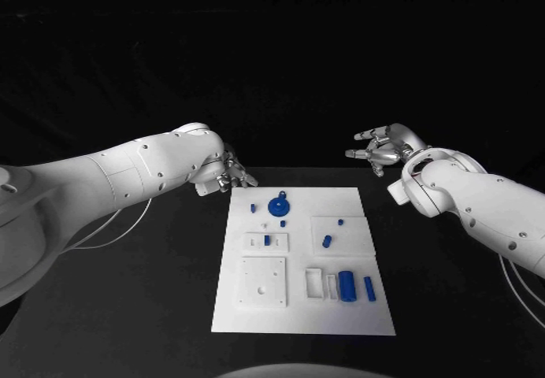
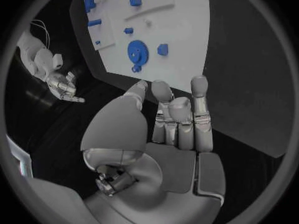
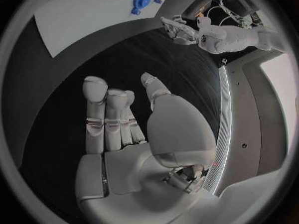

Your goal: Assemble the parts on the task board

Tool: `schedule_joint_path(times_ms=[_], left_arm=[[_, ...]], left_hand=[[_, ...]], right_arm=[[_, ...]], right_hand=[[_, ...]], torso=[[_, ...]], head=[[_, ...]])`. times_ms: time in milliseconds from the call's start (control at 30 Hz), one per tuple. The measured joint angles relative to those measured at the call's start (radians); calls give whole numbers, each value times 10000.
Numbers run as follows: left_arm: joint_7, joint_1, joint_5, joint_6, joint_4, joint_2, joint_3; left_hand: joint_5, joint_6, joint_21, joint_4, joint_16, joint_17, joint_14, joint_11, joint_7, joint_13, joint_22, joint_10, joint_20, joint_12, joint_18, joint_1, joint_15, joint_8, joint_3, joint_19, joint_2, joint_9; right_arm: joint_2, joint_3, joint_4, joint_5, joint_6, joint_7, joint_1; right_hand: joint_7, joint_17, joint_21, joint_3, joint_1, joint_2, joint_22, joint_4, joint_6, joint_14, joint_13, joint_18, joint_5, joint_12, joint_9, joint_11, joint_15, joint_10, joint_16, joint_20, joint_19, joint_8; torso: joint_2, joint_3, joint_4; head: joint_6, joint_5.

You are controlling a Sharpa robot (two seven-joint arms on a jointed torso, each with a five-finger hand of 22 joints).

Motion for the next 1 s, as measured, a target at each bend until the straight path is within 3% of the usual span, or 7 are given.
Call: schedule_joint_path(times_ms=[200,300,400,900,1000], left_arm=[[28,-158,-37,641,-343,177,-66],[37,-214,-53,872,-451,251,-78],[44,-248,-65,1025,-531,302,-86],[75,-347,-54,1631,-594,343,-146],[85,-364,-44,1744,-594,354,-178]], left_hand=[[-437,0,0,684,90,29,0,0,0,-95,-1,0,0,115,1,-368,0,0,134,-1,-368,501],[-924,-1,0,1065,132,53,0,0,0,-118,-2,0,0,160,1,-485,0,0,181,-1,-519,701],[-1156,-1,19,1368,175,117,36,0,0,-144,-2,0,0,196,0,-441,35,0,202,-1,-641,880],[-1197,-1,72,1392,214,156,36,0,0,-170,-4,0,15,231,2,-503,35,0,189,14,-658,1033],[-1133,-2,96,1179,217,153,35,0,0,-176,-4,0,37,231,3,-609,35,0,202,35,-545,1043]], right_arm=[[-11,0,51,0,0,0,0],[-13,0,67,0,0,0,0],[-15,0,76,0,0,0,0],[7,2,69,-9,2,-1,0],[8,2,66,-16,2,-1,0]], right_hand=[[0,0,0,0,3,3,0,0,0,0,1,-2,57,0,0,0,0,0,0,0,0,0],[0,0,0,0,40,40,0,0,0,0,1,-3,135,0,0,0,0,0,0,0,0,0],[0,0,0,0,40,40,1,0,1,0,1,-4,194,0,0,0,0,0,0,0,0,0],[-1,0,0,57,40,40,1,-57,1,0,1,-10,331,0,0,0,0,0,0,0,0,0],[-1,0,0,58,40,40,1,-57,1,0,1,-12,339,0,0,0,0,0,0,0,0,0]], torso=[[18,7,-14],[18,12,-16],[18,12,-16],[7,18,9],[7,19,7]], head=[[12,3],[12,-4],[-11,-17],[-51,-40],[-55,-40]])
